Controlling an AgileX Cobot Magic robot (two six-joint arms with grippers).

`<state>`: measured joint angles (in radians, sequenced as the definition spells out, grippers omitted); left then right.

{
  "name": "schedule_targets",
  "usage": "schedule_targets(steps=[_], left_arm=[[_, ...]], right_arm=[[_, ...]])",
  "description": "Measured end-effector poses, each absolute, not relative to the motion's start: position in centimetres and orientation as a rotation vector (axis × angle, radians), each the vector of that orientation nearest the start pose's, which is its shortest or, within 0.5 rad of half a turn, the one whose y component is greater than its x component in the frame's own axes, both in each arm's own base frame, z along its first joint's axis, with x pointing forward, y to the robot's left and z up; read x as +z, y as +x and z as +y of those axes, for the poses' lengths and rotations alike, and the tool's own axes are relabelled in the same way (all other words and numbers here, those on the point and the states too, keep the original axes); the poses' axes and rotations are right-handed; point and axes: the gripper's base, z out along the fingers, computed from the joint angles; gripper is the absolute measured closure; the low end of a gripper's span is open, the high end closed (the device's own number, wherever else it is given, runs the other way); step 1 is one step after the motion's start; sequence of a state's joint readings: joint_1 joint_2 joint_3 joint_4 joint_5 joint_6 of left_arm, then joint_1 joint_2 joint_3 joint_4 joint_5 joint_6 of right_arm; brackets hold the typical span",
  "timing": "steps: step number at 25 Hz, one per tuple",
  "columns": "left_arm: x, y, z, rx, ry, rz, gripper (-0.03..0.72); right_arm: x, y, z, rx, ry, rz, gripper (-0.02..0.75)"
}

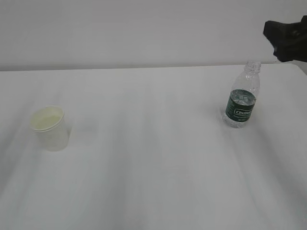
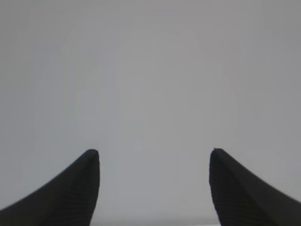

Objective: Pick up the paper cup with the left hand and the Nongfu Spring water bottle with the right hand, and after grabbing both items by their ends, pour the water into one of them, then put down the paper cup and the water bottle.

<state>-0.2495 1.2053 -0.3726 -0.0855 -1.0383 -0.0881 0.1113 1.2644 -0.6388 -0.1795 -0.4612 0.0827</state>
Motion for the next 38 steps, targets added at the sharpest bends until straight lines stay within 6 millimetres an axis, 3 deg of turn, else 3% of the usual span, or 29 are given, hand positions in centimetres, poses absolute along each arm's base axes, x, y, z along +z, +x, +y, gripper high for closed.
schedule_targets(steps=[6,18,28,38], left_arm=[[30.5,20.1,-4.6,-0.3,0.013,1.296,0.171],[32.8,14.0,-3.3,-0.322,0.046,1.414,0.174],[32.9,8.5,-2.2,-0.283,0.112,1.475,0.174],[34.0,5.5,-1.3,-0.248,0.135,1.62,0.174]], right_arm=[[31.6,23.5,3.1,0.061,-0.204,1.624,0.152],[35.5,15.7,1.7,0.004,-0.162,1.622,0.152],[36.3,10.4,0.7,-0.023,-0.125,1.637,0.152],[35.7,6.0,-0.1,-0.044,-0.088,1.693,0.152]])
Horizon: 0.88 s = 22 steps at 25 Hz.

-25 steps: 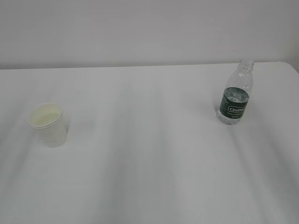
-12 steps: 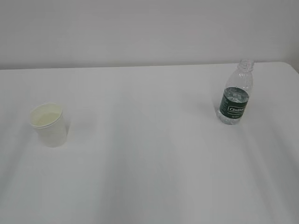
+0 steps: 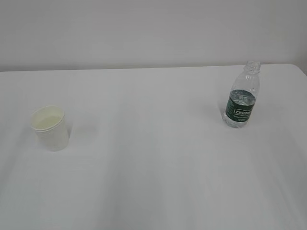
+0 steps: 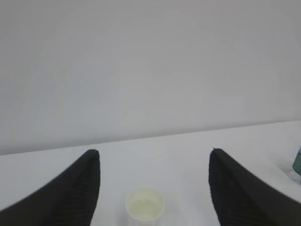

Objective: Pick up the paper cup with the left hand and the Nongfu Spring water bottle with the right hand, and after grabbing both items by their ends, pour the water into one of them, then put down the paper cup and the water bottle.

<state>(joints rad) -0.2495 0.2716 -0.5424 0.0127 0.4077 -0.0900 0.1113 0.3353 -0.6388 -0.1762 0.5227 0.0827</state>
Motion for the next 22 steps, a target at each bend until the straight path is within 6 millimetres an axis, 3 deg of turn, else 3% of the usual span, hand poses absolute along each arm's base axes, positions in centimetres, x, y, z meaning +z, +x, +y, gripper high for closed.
schedule_targets(steps=[5,12,22], left_arm=[[34.8,4.0,-0.9,-0.23,0.145,1.762,0.174],[33.7,2.9,-0.6,-0.205,0.159,1.971,0.179],[33.2,0.6,-0.1,-0.211,0.155,1.97,0.211]], right_arm=[[35.1,3.7,-0.4,-0.031,-0.064,1.72,0.152],[33.7,1.9,-0.4,0.024,-0.038,1.822,0.152],[32.0,1.2,0.3,0.077,-0.132,2.02,0.152]])
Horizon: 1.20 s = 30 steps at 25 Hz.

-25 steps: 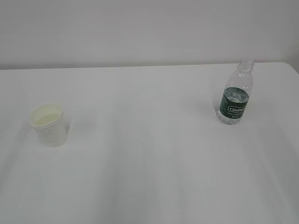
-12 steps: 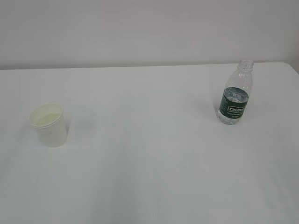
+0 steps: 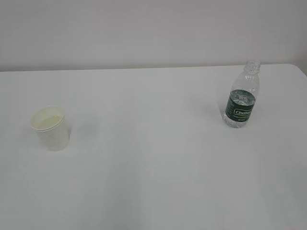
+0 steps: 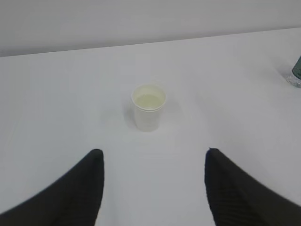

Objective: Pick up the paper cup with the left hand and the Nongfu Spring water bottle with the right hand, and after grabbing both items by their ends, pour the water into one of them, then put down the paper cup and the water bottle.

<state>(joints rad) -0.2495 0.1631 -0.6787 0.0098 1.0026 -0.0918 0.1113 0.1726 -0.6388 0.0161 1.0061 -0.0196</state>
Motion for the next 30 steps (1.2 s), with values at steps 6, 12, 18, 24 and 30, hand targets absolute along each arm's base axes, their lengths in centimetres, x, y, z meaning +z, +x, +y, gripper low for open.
schedule_targets(steps=[6,12,18,24,30], left_arm=[[32.6,0.2,0.0,-0.202,0.16,2.037,0.216],[32.2,-1.2,0.4,-0.202,0.158,2.018,0.217],[31.2,-2.7,1.1,-0.167,0.149,2.002,0.218],[30.2,-2.4,1.1,-0.151,0.151,2.036,0.221],[28.9,-1.6,0.9,-0.143,0.155,2.072,0.226]], right_arm=[[31.2,0.7,0.4,0.106,-0.144,2.116,0.152],[30.8,0.4,0.5,0.104,-0.171,2.167,0.152],[30.7,0.4,0.5,0.098,-0.183,2.178,0.152],[30.7,0.3,0.5,0.09,-0.2,2.18,0.152],[29.8,0.6,0.5,0.085,-0.206,2.215,0.152]])
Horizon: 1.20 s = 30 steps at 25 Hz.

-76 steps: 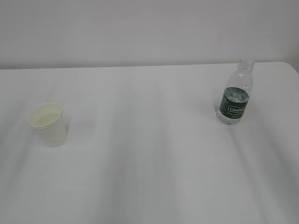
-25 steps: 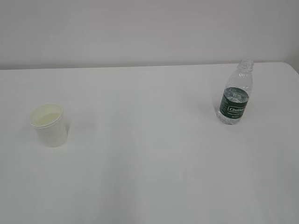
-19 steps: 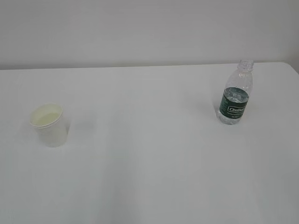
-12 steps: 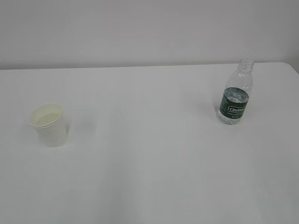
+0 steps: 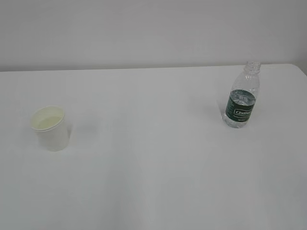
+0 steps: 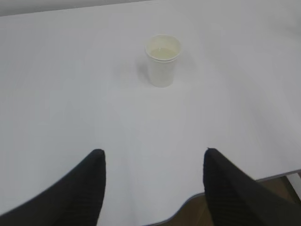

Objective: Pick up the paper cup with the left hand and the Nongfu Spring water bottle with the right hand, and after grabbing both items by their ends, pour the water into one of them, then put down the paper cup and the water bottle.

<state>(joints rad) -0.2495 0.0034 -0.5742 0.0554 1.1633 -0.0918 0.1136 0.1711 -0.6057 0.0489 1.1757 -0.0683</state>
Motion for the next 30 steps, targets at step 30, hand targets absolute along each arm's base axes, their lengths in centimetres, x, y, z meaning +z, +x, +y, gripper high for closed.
schedule_targets(steps=[30], left_arm=[[28.2,-0.8,1.0,-0.094,0.154,2.056,0.255]], right_arm=[[27.7,1.8,0.4,0.049,-0.208,2.234,0.153]])
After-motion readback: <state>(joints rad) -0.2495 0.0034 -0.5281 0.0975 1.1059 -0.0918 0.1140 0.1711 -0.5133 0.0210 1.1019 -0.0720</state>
